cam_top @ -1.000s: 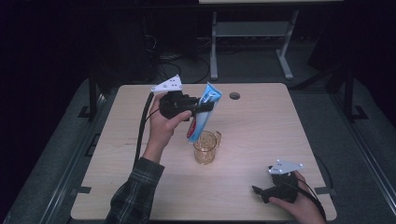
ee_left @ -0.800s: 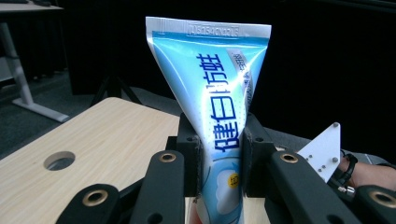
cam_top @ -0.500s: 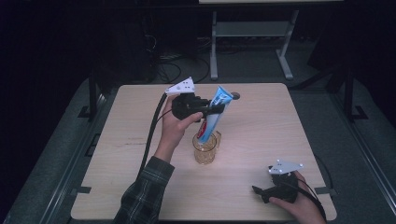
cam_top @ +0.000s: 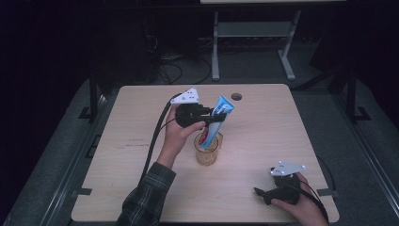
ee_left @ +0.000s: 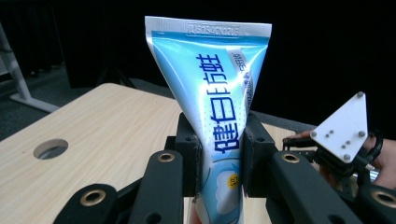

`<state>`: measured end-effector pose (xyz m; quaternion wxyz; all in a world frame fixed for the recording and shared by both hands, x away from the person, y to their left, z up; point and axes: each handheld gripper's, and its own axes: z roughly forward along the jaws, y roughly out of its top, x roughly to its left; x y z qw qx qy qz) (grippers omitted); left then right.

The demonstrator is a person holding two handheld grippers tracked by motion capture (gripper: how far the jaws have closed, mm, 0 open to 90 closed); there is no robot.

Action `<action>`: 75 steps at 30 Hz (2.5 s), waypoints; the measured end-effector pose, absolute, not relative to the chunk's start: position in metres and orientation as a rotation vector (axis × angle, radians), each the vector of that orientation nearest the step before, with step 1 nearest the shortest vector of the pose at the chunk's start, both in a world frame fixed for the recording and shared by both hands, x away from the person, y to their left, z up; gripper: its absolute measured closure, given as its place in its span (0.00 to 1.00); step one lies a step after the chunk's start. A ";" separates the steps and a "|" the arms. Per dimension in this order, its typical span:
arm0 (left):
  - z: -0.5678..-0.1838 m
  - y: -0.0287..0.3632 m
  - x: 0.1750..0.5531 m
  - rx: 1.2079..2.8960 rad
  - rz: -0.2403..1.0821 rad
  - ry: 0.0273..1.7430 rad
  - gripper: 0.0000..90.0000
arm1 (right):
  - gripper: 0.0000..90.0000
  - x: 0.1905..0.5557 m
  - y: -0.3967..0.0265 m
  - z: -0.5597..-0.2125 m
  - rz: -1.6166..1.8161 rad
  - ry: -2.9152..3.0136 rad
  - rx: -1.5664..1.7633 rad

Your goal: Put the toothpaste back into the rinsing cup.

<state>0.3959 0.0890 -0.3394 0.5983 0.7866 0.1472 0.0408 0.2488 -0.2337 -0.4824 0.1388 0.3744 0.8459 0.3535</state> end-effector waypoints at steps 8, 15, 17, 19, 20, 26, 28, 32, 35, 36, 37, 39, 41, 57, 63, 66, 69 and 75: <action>-0.352 0.091 0.394 1.841 0.091 0.352 0.80 | 0.01 0.249 -0.234 -0.482 1.022 2.445 1.082; -0.358 0.093 0.393 1.847 0.086 0.362 0.80 | 0.01 0.249 -0.234 -0.482 1.024 2.446 1.083; -0.360 0.094 0.393 1.849 0.083 0.365 0.80 | 0.01 0.249 -0.234 -0.482 1.024 2.446 1.084; -0.362 0.094 0.393 1.852 0.083 0.364 0.80 | 0.01 0.249 -0.234 -0.482 1.024 2.446 1.084; -0.362 0.094 0.393 1.852 0.083 0.364 0.80 | 0.01 0.249 -0.234 -0.482 1.024 2.446 1.083; -0.368 0.096 0.392 1.857 0.075 0.376 0.80 | 0.01 0.249 -0.234 -0.483 1.024 2.446 1.083; -0.371 0.096 0.391 1.854 0.072 0.381 0.80 | 0.01 0.249 -0.234 -0.483 1.023 2.446 1.082; -0.375 0.096 0.391 1.858 0.072 0.384 0.80 | 0.01 0.249 -0.234 -0.483 1.023 2.446 1.082; -0.377 0.097 0.391 1.859 0.068 0.385 0.80 | 0.01 0.249 -0.234 -0.483 1.023 2.446 1.082; -0.377 0.098 0.391 1.860 0.069 0.386 0.80 | 0.01 0.249 -0.234 -0.483 1.023 2.446 1.082; -0.378 0.098 0.391 1.861 0.069 0.386 0.80 | 0.01 0.249 -0.234 -0.483 1.023 2.446 1.082; -0.379 0.098 0.390 1.861 0.070 0.389 0.80 | 0.01 0.249 -0.234 -0.483 1.023 2.446 1.081; -0.380 0.099 0.390 1.860 0.069 0.392 0.80 | 0.01 0.249 -0.234 -0.483 1.023 2.446 1.082; -0.388 0.104 0.388 1.871 0.069 0.405 0.78 | 0.01 0.249 -0.234 -0.483 1.023 2.446 1.082; -0.386 0.106 0.388 1.887 0.084 0.426 0.60 | 0.01 0.249 -0.234 -0.483 1.023 2.446 1.081; -0.387 0.106 0.389 1.905 0.090 0.437 0.52 | 0.01 0.249 -0.234 -0.483 1.023 2.447 1.080; -0.384 0.110 0.389 1.907 0.115 0.451 0.43 | 0.01 0.249 -0.234 -0.483 1.019 2.446 1.076; -0.381 0.119 0.389 1.932 0.141 0.499 0.36 | 0.01 0.249 -0.234 -0.483 1.019 2.444 1.077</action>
